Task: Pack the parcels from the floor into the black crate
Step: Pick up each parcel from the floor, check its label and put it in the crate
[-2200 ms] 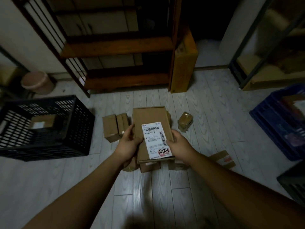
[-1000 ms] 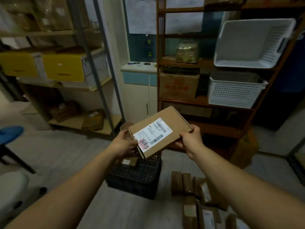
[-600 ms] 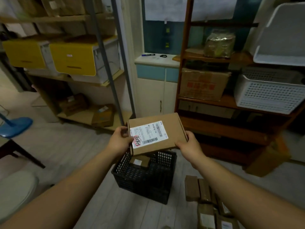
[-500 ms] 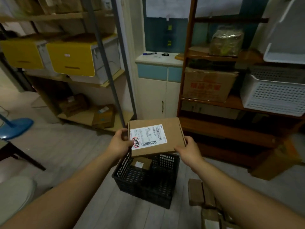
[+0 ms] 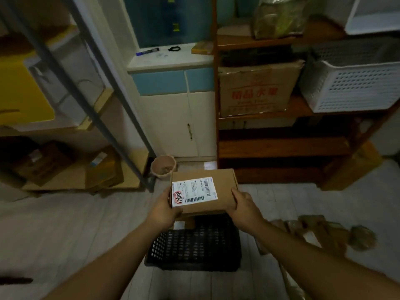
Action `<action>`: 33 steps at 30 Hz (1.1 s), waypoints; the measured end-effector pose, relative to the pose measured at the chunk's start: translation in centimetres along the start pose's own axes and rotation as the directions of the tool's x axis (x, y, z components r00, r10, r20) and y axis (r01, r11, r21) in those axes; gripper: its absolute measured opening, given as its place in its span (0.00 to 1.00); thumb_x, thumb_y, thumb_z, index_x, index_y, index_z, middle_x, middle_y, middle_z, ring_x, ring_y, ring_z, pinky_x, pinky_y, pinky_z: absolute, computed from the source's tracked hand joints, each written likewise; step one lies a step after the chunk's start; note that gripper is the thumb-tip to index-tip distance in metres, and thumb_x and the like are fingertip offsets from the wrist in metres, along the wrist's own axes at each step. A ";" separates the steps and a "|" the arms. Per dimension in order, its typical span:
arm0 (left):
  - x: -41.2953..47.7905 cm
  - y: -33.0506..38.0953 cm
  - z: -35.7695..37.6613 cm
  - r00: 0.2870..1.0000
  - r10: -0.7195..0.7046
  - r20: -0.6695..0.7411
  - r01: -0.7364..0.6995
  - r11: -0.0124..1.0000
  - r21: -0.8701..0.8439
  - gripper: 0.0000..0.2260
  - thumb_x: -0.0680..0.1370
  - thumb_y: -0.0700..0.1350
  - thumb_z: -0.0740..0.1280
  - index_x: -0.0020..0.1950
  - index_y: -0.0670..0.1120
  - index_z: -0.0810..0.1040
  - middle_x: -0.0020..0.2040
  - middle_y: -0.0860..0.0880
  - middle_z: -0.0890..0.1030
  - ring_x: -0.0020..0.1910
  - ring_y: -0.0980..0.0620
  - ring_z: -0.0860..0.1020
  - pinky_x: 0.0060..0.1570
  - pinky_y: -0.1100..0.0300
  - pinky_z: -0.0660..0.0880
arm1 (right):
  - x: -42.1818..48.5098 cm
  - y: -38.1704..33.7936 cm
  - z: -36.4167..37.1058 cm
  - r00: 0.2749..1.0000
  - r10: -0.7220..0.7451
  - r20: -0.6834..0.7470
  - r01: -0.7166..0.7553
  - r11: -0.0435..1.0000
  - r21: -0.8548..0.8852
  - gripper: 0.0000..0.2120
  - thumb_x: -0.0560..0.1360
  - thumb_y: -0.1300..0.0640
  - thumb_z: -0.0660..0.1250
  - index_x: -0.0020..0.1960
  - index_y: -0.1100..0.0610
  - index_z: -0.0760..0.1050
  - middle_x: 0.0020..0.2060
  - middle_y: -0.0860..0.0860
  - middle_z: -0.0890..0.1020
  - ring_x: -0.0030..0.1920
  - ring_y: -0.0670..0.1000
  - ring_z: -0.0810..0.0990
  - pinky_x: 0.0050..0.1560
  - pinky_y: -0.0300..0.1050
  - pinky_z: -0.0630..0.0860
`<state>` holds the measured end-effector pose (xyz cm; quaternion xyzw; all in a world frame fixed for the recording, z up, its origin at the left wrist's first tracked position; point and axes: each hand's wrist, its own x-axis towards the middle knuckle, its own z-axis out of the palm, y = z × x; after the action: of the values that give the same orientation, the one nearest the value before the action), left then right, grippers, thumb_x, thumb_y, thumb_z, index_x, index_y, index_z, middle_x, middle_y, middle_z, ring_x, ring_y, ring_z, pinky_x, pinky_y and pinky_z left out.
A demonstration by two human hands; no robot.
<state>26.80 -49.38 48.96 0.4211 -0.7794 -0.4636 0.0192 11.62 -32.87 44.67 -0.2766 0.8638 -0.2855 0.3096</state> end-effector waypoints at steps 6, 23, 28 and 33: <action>8.1 -7.2 1.0 0.972 0.134 0.192 -0.149 0.987 0.068 0.20 0.72 0.42 0.73 0.63 0.50 0.76 0.56 0.55 0.81 0.55 0.60 0.78 0.57 0.60 0.77 | 3.7 1.3 6.4 0.986 0.168 0.000 -0.168 0.985 -0.027 0.35 0.77 0.48 0.65 0.77 0.54 0.51 0.69 0.59 0.63 0.64 0.59 0.70 0.64 0.49 0.71; 29.9 -40.0 27.5 0.959 -0.056 0.279 -0.075 0.896 0.438 0.18 0.81 0.46 0.60 0.70 0.45 0.68 0.68 0.45 0.72 0.64 0.48 0.72 0.61 0.62 0.66 | 24.9 28.5 33.7 0.951 0.295 0.089 -0.250 0.909 -0.334 0.22 0.78 0.54 0.60 0.71 0.56 0.60 0.67 0.62 0.61 0.63 0.62 0.69 0.65 0.51 0.69; 34.0 -44.3 31.6 0.938 -0.041 0.345 -0.192 0.767 0.612 0.22 0.81 0.48 0.57 0.74 0.44 0.62 0.72 0.41 0.67 0.69 0.45 0.68 0.68 0.55 0.64 | 29.2 32.9 38.1 0.957 0.288 0.042 -0.257 0.902 -0.347 0.19 0.78 0.55 0.60 0.67 0.57 0.64 0.64 0.62 0.63 0.59 0.63 0.72 0.61 0.50 0.72; 36.2 -46.6 34.3 0.938 0.030 0.344 -0.273 0.676 0.685 0.21 0.81 0.46 0.57 0.74 0.43 0.61 0.73 0.41 0.64 0.69 0.45 0.67 0.68 0.56 0.63 | 32.3 35.0 40.0 0.957 0.289 0.011 -0.268 0.902 -0.339 0.20 0.76 0.59 0.61 0.67 0.58 0.64 0.65 0.62 0.62 0.61 0.61 0.70 0.61 0.48 0.72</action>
<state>18.80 -59.54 -18.04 0.2507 -0.9241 -0.1746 -0.2297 7.65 -42.98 -16.61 -0.2073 0.9204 -0.0793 0.3219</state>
